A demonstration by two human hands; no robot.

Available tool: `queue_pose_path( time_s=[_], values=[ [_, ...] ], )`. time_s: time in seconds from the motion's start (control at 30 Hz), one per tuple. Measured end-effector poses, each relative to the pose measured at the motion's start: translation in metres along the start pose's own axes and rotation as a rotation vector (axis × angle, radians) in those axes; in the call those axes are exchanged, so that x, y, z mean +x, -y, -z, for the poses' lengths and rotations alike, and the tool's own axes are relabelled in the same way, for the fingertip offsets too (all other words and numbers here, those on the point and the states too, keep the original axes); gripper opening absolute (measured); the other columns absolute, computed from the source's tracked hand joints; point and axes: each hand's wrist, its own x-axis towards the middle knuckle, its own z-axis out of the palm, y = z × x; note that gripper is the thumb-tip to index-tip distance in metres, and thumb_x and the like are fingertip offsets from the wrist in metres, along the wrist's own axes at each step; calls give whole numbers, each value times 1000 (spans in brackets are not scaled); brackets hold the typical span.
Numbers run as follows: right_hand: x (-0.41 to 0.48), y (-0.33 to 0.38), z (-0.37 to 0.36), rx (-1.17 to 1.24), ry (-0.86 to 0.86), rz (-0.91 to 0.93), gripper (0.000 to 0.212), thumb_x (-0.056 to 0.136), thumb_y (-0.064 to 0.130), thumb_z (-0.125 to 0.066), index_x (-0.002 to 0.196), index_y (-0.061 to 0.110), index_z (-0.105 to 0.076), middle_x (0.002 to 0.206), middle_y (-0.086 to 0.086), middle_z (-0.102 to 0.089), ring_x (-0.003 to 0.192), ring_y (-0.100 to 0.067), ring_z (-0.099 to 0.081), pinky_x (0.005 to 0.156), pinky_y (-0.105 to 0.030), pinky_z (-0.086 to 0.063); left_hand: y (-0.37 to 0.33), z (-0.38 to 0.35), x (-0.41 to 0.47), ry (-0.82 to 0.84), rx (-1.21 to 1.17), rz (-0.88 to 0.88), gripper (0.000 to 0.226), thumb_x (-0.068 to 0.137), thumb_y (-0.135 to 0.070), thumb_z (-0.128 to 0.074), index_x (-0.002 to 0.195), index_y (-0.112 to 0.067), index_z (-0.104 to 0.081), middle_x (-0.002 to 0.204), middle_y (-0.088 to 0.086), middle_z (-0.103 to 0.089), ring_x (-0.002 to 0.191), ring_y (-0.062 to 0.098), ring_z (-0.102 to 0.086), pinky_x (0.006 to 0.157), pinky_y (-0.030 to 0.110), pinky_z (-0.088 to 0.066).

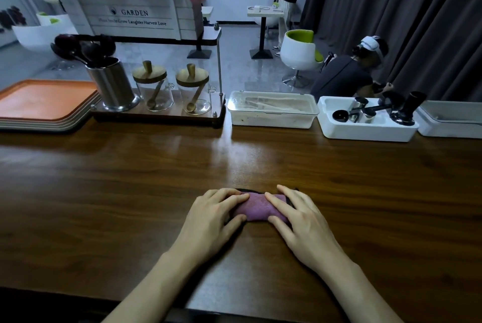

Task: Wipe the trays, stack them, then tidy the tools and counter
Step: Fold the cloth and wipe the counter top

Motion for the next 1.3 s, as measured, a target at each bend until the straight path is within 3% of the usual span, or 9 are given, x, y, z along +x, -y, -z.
queue_pose_path(
  time_s=[0.37,0.6,0.77,1.3],
  values=[
    [42,-14,-7,-145,-222,-88,42,89,32,-73,131,31,-65,135,-1,-49,123,-25,-44,97,-43,-49,12,-17,51,-71,30,-32,42,95,-43,-60,136,-32,-62,135,-13,-61,105,17,-58,83,35,-48],
    [77,-48,-4,-179,-250,-190,41,90,40,-69,131,38,-64,125,4,-55,113,-21,-48,90,-38,-50,17,-47,109,-141,46,-69,37,95,-41,-60,130,-31,-65,129,-12,-65,98,20,-60,77,38,-51],
    [103,-77,6,-159,-225,-167,41,92,41,-66,133,39,-62,125,5,-54,110,-21,-51,89,-38,-50,11,-62,140,-194,67,-33,36,95,-47,-53,126,-34,-66,127,-15,-66,91,19,-59,74,34,-48],
    [164,-118,3,-113,-241,-132,42,90,37,-70,131,35,-62,119,9,-59,104,-19,-53,83,-36,-46,13,-79,196,-224,66,94,33,94,-42,-60,126,-36,-66,133,-20,-63,91,15,-55,79,34,-47]
  ],
)
